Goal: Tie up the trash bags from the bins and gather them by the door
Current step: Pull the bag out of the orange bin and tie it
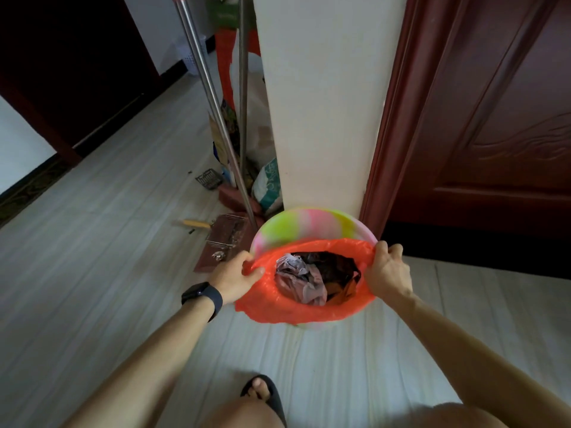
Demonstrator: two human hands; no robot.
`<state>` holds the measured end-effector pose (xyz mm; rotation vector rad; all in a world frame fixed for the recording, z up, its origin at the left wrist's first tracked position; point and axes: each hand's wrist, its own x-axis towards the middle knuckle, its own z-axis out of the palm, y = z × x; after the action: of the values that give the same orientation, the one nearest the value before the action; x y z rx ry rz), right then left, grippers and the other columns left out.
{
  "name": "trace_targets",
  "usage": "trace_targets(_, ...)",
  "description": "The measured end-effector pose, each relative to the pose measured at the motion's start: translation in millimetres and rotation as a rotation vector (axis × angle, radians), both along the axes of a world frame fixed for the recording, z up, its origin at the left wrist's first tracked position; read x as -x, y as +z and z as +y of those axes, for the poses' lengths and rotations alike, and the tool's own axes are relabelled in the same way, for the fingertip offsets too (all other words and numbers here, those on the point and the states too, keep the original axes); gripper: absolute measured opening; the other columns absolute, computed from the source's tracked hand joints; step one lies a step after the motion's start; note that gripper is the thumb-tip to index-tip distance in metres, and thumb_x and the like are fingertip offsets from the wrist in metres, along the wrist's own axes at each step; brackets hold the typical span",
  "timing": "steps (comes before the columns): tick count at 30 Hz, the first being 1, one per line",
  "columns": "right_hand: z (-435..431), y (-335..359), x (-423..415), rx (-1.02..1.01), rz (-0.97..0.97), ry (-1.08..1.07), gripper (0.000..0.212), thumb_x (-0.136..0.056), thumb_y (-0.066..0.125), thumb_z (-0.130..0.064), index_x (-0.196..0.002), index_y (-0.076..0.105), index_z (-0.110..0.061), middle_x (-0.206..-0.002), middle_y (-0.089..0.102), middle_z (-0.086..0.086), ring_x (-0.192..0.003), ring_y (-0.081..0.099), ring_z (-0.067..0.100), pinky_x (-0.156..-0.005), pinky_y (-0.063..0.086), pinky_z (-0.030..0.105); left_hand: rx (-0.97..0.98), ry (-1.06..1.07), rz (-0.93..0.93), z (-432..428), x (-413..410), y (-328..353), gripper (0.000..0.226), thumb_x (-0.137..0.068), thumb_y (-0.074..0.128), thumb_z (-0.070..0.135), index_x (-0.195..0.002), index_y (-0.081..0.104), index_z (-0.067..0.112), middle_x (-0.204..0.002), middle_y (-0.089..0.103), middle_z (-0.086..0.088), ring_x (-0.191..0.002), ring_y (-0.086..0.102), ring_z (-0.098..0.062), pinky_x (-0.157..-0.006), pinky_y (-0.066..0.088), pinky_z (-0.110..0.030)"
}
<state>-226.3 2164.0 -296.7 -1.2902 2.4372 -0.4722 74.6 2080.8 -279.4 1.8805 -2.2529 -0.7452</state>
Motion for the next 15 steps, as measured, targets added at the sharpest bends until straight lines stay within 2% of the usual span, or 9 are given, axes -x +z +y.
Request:
trace_targets(3, -2, -1, 1, -0.002, -0.018, -0.015, 0.022, -0.092, 0.054, -0.024, -0.107, 0.042, -0.013, -0.106, 0.041, 0.014, -0.089, 0.06, 0.051, -0.076, 0.05, 0.052, 0.076, 0.092, 0.018, 6, -2, -5, 0.034, -0.083, 0.07, 0.045, -0.1, 0.058, 0.018, -0.11, 0.053, -0.001, -0.109, 0.054, -0.023, -0.09, 0.04, -0.03)
trace_targets(6, -1, -1, 6, -0.025, -0.085, -0.018, 0.029, -0.091, 0.055, -0.029, -0.11, 0.045, -0.011, -0.109, 0.048, 0.018, -0.094, 0.06, 0.05, -0.082, 0.05, 0.052, -0.172, 0.212, 0.173, 17, 1, -6, 0.058, -0.082, 0.069, 0.05, -0.119, 0.034, 0.021, -0.107, 0.054, -0.003, -0.097, 0.06, -0.028, -0.08, 0.046, -0.033)
trace_targets(8, -2, 2, 12, -0.07, -0.14, -0.008, 0.039, -0.087, 0.059, -0.034, -0.116, 0.047, -0.011, -0.113, 0.053, 0.019, -0.101, 0.059, 0.047, -0.088, 0.048, 0.048, -0.239, 0.219, 0.176, 23, 0, -10, 0.069, -0.081, 0.07, 0.054, -0.125, 0.028, 0.021, -0.11, 0.056, -0.004, -0.099, 0.06, -0.028, -0.08, 0.045, -0.031)
trace_targets(10, 0, 11, 22, -0.116, -0.211, 0.014, 0.051, -0.083, 0.066, -0.038, -0.123, 0.047, -0.012, -0.116, 0.058, 0.02, -0.107, 0.059, 0.042, -0.089, 0.046, 0.041, -0.231, 0.156, 0.126, 26, -3, -8, 0.061, -0.081, 0.069, 0.056, -0.12, 0.041, 0.019, -0.102, 0.062, -0.001, -0.097, 0.063, -0.026, -0.074, 0.045, -0.03)
trace_targets(12, 3, 22, 32, -0.169, -0.252, 0.029, 0.059, -0.08, 0.072, -0.038, -0.127, 0.047, -0.012, -0.117, 0.061, 0.018, -0.11, 0.059, 0.038, -0.082, 0.044, 0.035, -0.317, 0.042, 0.149, 26, -7, -2, 0.044, -0.084, 0.068, 0.053, -0.111, 0.062, 0.019, -0.099, 0.07, 0.001, -0.099, 0.067, -0.023, -0.073, 0.045, -0.027)
trace_targets(14, 7, 34, 38, -0.233, -0.199, 0.043, 0.063, -0.077, 0.074, -0.042, -0.127, 0.05, -0.01, -0.116, 0.063, 0.016, -0.109, 0.061, 0.036, -0.078, 0.043, 0.032, -0.459, -0.022, 0.131, 26, -10, 14, 0.045, -0.082, 0.066, 0.06, -0.107, 0.07, 0.022, -0.101, 0.072, 0.001, -0.097, 0.068, -0.019, -0.081, 0.048, -0.026)
trace_targets(15, 8, 39, 41, -0.263, -0.156, 0.055, 0.063, -0.077, 0.073, -0.044, -0.125, 0.053, -0.009, -0.115, 0.064, 0.016, -0.107, 0.062, 0.035, -0.076, 0.043, 0.031, -0.5, -0.031, 0.058, 25, -9, 23, 0.051, -0.079, 0.065, 0.066, -0.103, 0.071, 0.022, -0.098, 0.072, 0.002, -0.091, 0.067, -0.017, -0.081, 0.049, -0.027)
